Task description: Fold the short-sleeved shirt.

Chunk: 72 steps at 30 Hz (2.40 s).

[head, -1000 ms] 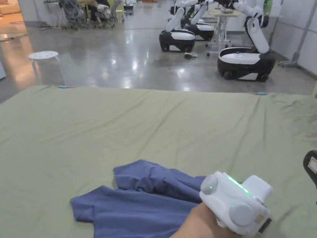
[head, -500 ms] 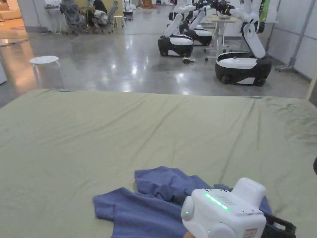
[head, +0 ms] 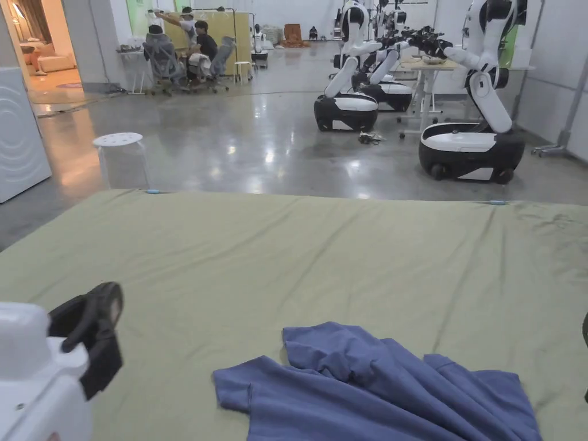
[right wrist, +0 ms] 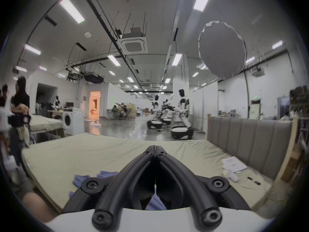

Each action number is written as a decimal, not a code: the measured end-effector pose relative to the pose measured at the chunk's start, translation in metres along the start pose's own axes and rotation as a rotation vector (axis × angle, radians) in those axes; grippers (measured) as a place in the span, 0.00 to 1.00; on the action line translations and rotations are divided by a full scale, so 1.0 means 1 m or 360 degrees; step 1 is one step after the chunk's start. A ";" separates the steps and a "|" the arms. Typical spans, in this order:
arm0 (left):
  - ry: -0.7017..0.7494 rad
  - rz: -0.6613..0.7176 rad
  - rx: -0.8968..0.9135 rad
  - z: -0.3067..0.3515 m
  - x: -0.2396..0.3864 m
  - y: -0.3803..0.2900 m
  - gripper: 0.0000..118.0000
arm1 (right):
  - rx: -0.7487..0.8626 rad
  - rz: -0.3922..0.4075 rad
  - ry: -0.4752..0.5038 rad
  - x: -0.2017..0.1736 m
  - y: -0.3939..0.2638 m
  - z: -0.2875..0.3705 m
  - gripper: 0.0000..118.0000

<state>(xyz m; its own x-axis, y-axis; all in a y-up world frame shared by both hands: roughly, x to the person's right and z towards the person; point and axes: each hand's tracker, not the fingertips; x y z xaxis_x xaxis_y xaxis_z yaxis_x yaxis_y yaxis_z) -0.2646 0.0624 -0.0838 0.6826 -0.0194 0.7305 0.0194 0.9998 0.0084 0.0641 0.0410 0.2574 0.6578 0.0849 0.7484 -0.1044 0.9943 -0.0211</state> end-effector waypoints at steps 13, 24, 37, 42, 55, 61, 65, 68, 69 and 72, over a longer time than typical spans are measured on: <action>0.0006 0.0096 -0.0116 -0.018 0.006 -0.015 0.00 | -0.0038 -0.0140 0.0052 0.003 0.012 0.013 0.00; -0.0220 0.0168 -0.0990 -0.211 0.027 -0.083 0.70 | -0.0047 -0.0117 0.0109 0.002 0.012 -0.003 0.00; -0.0158 0.0099 -0.1627 -0.315 0.047 -0.221 0.98 | -0.0139 -0.0121 0.0078 0.011 0.002 -0.027 0.00; -0.0145 0.0075 -0.1585 -0.304 0.062 -0.218 0.93 | -0.0182 -0.0148 0.0073 0.012 -0.007 -0.035 0.00; -0.0375 0.0456 -0.1187 -0.254 0.016 -0.166 0.00 | -0.0300 -0.0181 0.0223 0.000 -0.024 -0.060 0.00; -0.0494 0.0462 -0.1078 -0.232 0.006 -0.140 0.00 | -0.0355 -0.0164 0.0487 -0.020 -0.022 -0.121 0.01; -0.0508 0.0507 -0.1063 -0.225 0.009 -0.129 0.00 | -0.0603 -0.0115 0.0691 -0.043 -0.027 -0.204 1.00; -0.0493 0.0488 -0.1071 -0.221 0.014 -0.128 0.00 | -0.0898 -0.0096 0.0849 -0.052 -0.053 -0.269 0.99; -0.0490 0.0483 -0.1070 -0.219 0.014 -0.127 0.00 | -0.1053 -0.0083 0.0874 -0.064 -0.066 -0.294 1.00; -0.0496 0.0501 -0.1077 -0.216 0.015 -0.126 0.00 | -0.1296 -0.0056 0.0852 -0.081 -0.105 -0.349 1.00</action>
<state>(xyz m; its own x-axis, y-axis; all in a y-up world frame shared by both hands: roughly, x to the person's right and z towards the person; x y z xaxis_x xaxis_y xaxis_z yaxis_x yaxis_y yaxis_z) -0.0992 -0.0652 -0.2217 0.4964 0.3655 0.7874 0.3663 0.7342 -0.5717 0.2815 -0.0477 -0.0326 0.9238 -0.1276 0.3611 0.3367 0.7200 -0.6068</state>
